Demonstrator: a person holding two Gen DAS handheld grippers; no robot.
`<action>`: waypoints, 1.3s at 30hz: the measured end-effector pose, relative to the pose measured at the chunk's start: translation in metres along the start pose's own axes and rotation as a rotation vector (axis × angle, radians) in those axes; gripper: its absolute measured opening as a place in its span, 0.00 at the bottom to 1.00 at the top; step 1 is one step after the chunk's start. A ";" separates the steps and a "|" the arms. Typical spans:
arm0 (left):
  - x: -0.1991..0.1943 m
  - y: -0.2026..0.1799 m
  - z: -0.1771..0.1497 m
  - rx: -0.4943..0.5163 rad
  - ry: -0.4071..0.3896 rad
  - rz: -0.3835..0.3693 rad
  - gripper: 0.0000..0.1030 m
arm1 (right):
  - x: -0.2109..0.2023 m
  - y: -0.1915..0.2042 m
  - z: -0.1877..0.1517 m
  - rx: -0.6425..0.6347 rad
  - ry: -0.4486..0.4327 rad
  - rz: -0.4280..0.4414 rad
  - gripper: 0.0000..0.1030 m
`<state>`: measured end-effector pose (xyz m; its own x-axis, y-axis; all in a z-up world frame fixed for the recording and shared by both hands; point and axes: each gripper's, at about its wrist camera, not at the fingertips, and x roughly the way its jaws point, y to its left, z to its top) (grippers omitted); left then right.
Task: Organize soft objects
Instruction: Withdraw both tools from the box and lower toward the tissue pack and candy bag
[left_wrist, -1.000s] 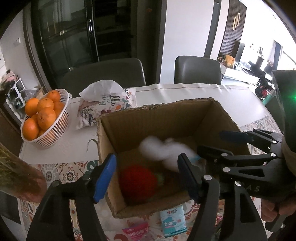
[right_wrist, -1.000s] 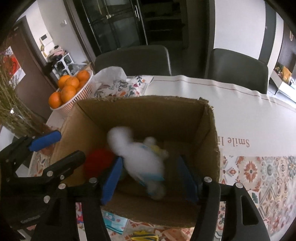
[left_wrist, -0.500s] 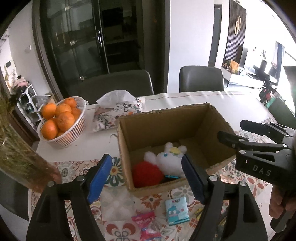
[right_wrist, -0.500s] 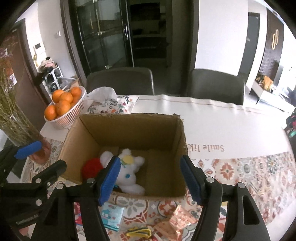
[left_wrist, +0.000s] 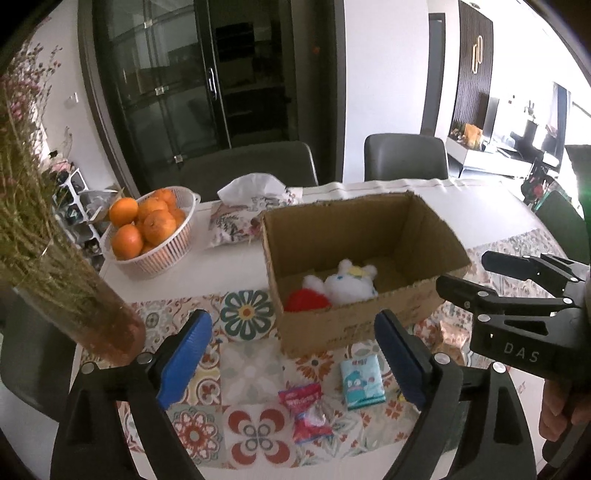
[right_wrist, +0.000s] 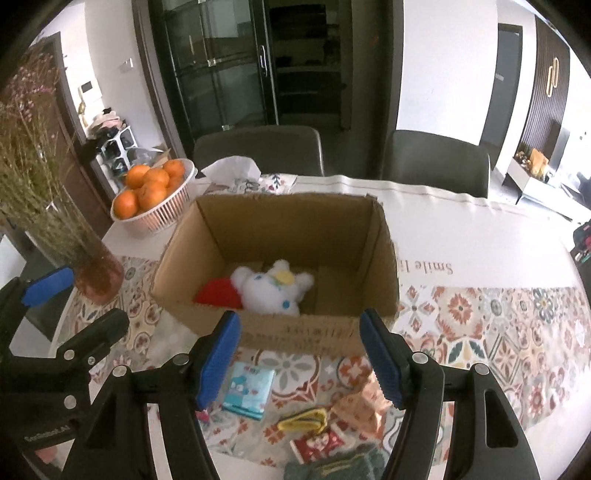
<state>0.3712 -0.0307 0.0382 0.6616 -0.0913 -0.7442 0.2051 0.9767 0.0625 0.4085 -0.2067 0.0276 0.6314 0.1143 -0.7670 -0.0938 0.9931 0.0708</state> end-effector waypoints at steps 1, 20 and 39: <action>0.000 0.000 -0.003 0.002 0.007 0.003 0.89 | 0.000 0.001 -0.003 0.001 0.003 -0.001 0.66; 0.026 0.013 -0.062 -0.012 0.167 0.019 0.89 | 0.026 0.021 -0.058 0.002 0.156 0.034 0.66; 0.082 0.008 -0.105 0.007 0.307 -0.015 0.84 | 0.095 0.027 -0.090 0.170 0.274 0.168 0.66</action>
<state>0.3511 -0.0103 -0.0919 0.4102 -0.0416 -0.9110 0.2184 0.9744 0.0538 0.3969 -0.1713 -0.1010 0.3863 0.2878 -0.8763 -0.0350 0.9540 0.2978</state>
